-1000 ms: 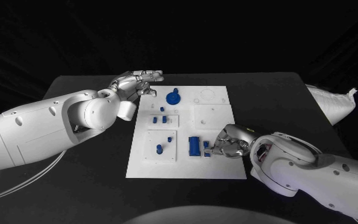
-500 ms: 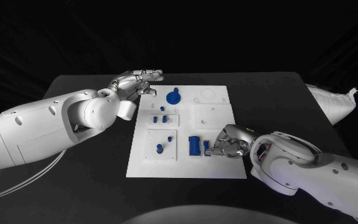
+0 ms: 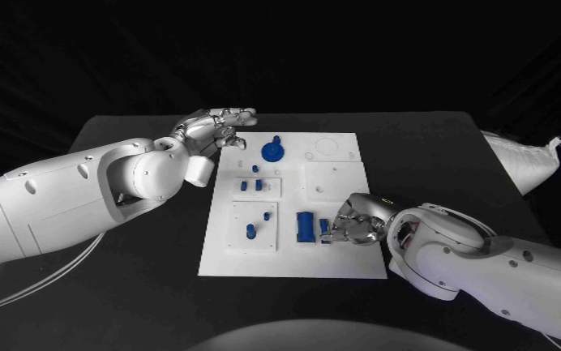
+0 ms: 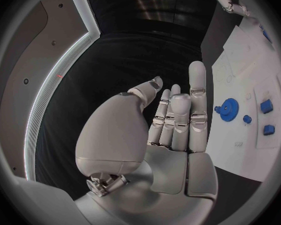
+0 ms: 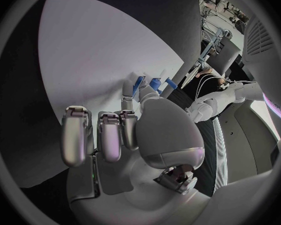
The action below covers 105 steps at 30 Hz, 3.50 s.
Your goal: Assemble the parts on the task board
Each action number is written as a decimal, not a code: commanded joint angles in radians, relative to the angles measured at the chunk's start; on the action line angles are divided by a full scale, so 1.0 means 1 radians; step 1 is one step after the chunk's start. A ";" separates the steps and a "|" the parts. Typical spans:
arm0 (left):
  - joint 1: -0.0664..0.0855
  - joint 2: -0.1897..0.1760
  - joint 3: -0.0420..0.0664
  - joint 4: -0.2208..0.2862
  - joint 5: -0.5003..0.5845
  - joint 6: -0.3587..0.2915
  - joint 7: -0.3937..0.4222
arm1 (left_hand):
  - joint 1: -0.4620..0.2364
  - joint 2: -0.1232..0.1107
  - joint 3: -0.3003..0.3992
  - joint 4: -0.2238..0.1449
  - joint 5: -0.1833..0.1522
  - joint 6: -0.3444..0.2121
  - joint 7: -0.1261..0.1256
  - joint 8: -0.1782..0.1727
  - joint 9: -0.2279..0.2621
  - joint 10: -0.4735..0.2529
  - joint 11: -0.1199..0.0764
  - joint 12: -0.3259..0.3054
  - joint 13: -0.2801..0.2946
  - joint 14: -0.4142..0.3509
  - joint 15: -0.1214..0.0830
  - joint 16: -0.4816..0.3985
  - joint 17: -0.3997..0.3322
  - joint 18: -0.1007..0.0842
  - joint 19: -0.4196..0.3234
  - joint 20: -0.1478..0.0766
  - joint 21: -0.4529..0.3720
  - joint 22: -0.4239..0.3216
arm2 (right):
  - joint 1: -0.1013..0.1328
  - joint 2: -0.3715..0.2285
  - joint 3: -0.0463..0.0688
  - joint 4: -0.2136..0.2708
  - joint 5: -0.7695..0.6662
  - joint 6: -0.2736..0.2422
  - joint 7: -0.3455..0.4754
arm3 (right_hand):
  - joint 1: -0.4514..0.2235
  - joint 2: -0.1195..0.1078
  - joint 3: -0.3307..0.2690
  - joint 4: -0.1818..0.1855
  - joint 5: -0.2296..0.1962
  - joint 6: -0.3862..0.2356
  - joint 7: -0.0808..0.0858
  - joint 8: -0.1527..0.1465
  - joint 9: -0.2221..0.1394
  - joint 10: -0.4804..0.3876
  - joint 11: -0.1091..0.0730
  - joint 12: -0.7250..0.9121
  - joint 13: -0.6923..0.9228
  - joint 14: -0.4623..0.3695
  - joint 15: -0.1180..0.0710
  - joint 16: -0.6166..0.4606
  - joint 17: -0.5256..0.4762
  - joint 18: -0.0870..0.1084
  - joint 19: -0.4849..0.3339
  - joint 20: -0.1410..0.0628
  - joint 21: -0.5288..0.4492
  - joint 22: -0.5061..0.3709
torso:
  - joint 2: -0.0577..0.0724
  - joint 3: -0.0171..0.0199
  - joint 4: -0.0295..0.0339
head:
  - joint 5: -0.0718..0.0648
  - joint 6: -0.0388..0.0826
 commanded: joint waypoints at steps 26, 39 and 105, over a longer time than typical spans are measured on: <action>-0.035 0.081 -0.002 -0.108 0.040 -0.031 0.079 | -0.017 0.019 -0.016 0.015 0.001 0.039 -0.028 0.049 -0.001 0.031 -0.015 0.072 -0.002 -0.255 0.001 -0.284 -0.295 0.007 -0.190 0.012 -0.133 -0.070 | 0.093 0.096 0.018 -0.377 1.121 -0.163 0.855 | 0.244 0.042 -0.029 -0.124 0.015 -0.240 0.154 -0.212 -0.194 -0.367 0.143 -1.268 -0.627 -0.261 0.131 -0.980 -0.757 0.120 -0.353 0.115 -0.868 -0.842 | -0.070 -0.0166 -0.0477 | 0.007 0.125; -0.056 0.197 -0.002 -0.299 0.066 -0.111 0.171 | -0.021 0.009 -0.040 0.048 0.000 0.046 -0.011 -0.051 -0.003 0.034 0.036 -0.126 -0.010 -0.363 0.120 -0.933 -0.586 0.015 -0.560 0.156 -0.488 -0.353 | 0.098 0.251 0.046 -0.658 1.218 -0.032 0.946 | 0.231 0.048 0.041 -0.205 0.000 -0.250 0.177 -0.212 -0.382 -0.355 0.200 -1.401 -1.176 -0.344 0.228 -1.448 -1.145 0.125 -0.395 0.219 -1.285 -1.161 | -0.104 -0.0075 -0.0501 | 0.013 0.181; -0.131 0.132 0.027 0.020 -0.150 -0.595 0.260 | -1.246 0.122 -0.461 0.036 -0.065 -0.952 -0.203 -0.153 -0.068 -1.011 -0.127 -0.260 -0.072 -1.277 -0.033 -1.196 -0.667 -0.171 -1.308 -0.118 -0.554 -0.685 | 0.141 0.157 -0.016 -0.272 1.415 -0.520 1.014 | -1.193 0.012 0.003 -0.200 -0.096 -1.210 -0.004 -0.274 -0.542 -1.463 0.061 -1.464 -1.308 -1.467 0.122 -1.534 -1.307 -0.061 -1.464 0.009 -1.413 -1.307 | -0.130 0.0002 0.0285 | -0.030 0.221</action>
